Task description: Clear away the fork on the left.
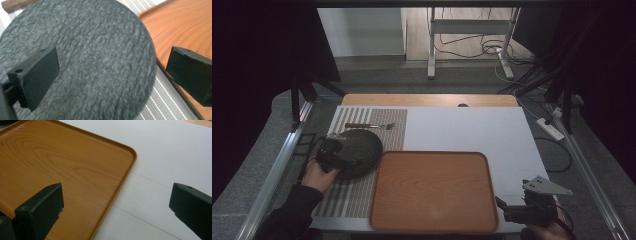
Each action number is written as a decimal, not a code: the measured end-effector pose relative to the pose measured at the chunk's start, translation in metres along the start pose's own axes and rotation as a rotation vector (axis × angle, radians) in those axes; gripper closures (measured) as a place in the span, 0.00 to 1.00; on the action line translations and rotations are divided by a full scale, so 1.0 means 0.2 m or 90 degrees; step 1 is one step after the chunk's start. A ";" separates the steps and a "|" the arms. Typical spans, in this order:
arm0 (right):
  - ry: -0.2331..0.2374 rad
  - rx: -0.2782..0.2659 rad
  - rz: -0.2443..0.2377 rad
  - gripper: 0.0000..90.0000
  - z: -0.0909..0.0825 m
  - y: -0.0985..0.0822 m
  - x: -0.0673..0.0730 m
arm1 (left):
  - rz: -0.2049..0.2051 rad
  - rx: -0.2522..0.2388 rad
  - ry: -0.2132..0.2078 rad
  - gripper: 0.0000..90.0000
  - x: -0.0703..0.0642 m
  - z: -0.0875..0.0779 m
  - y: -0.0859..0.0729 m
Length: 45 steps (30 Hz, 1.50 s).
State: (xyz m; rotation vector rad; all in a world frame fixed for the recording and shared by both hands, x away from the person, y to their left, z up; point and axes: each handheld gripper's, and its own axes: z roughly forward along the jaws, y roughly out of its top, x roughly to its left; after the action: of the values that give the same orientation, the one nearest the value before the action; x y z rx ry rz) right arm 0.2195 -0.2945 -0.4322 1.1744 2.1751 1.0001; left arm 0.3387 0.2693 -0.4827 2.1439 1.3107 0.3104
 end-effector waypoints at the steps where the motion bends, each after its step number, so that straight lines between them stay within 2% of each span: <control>1: 0.000 0.000 0.000 0.00 0.00 0.00 0.00 | 0.000 0.001 0.001 0.00 0.01 0.01 0.01; 15: 0.000 0.002 0.000 0.00 0.00 0.00 0.00 | 0.006 0.008 0.013 0.00 0.12 0.11 0.14; 21: 0.000 0.002 0.002 0.00 0.00 0.00 0.00 | 0.006 0.015 0.009 0.00 0.17 0.17 0.21; 27: -0.001 0.003 0.004 0.00 0.00 0.00 0.00 | 0.014 0.028 0.018 0.00 0.21 0.24 0.28; 36: 0.001 0.003 0.003 0.00 0.00 0.00 -0.01 | 0.002 0.032 0.022 0.02 0.29 0.33 0.37; 40: 0.002 0.002 0.004 0.00 0.00 0.00 -0.01 | -0.003 0.037 0.026 0.10 0.33 0.35 0.40; 43: 0.002 0.003 0.002 0.00 0.00 0.00 0.00 | -0.012 0.041 0.028 0.26 0.37 0.36 0.43; 45: 0.004 0.003 0.001 0.00 0.00 0.00 0.00 | -0.019 0.046 0.036 0.42 0.40 0.37 0.45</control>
State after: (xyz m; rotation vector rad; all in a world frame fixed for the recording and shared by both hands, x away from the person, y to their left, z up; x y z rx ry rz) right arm 0.2199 -0.2949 -0.4326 1.1765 2.1828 0.9999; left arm 0.4784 0.2827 -0.4961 2.1876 1.4032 0.3190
